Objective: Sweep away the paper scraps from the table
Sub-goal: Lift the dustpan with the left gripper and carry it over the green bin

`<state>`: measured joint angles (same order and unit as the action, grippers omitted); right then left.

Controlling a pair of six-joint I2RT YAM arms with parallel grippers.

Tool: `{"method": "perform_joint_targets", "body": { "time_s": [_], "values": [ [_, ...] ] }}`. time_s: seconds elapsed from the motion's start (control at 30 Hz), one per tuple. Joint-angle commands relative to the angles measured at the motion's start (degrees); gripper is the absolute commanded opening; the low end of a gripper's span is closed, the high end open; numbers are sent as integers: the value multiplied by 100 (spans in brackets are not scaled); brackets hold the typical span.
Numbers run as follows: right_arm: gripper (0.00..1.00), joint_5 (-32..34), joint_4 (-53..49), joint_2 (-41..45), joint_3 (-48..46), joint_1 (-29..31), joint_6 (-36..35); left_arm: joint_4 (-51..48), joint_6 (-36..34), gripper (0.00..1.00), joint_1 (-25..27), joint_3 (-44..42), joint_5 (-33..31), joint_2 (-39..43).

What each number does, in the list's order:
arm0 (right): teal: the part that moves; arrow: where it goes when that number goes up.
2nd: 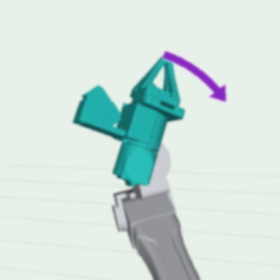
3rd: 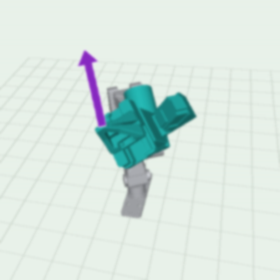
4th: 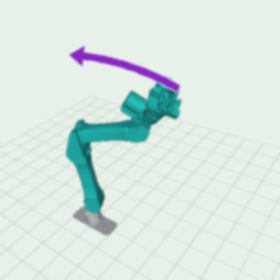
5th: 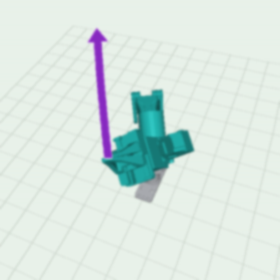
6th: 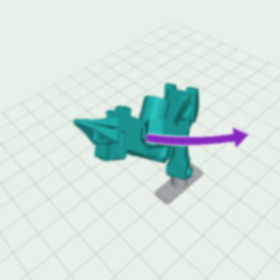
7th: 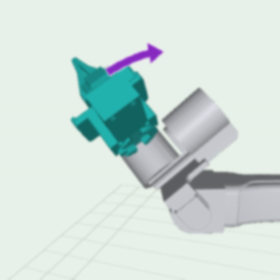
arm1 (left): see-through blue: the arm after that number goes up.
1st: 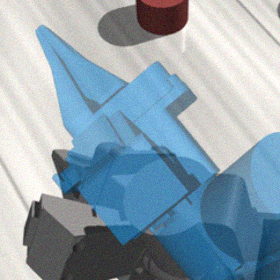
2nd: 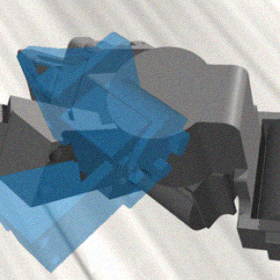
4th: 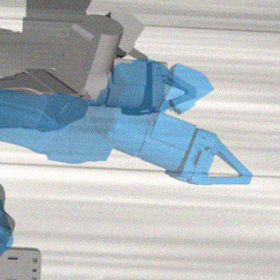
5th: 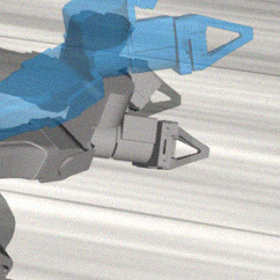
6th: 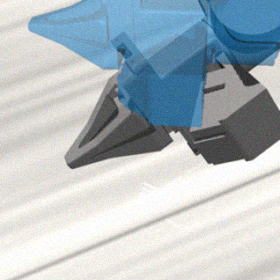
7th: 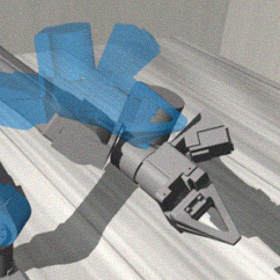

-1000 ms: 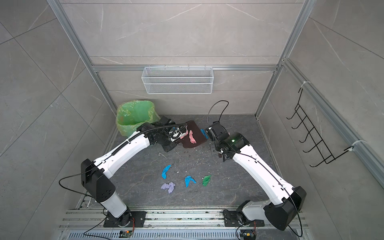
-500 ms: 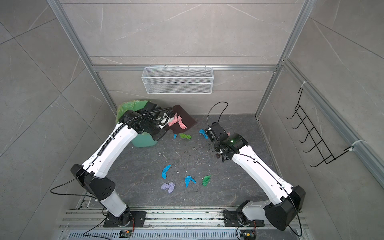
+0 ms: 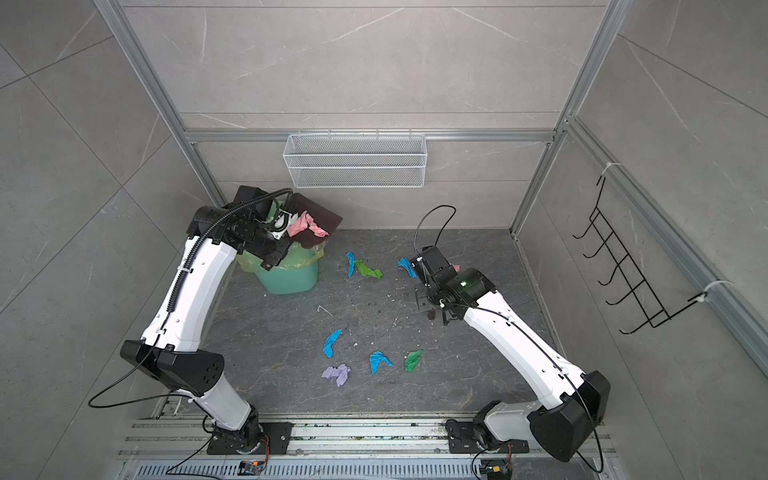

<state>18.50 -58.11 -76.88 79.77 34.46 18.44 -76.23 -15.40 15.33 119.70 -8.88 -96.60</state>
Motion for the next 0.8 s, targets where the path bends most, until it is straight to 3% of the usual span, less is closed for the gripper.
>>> {"method": "perform_joint_targets", "body": {
  "time_s": [0.0,0.4,0.77],
  "values": [
    [0,-40,207,121,-114,-18,116,-48,213,0,-286,164,-163,389],
    [0,-215,326,88,-226,-18,161,94,185,0,-1076,-47,-447,581],
    [0,-334,386,7,-216,-20,108,320,-544,0,-1155,-148,-1552,414]
  ]
}}
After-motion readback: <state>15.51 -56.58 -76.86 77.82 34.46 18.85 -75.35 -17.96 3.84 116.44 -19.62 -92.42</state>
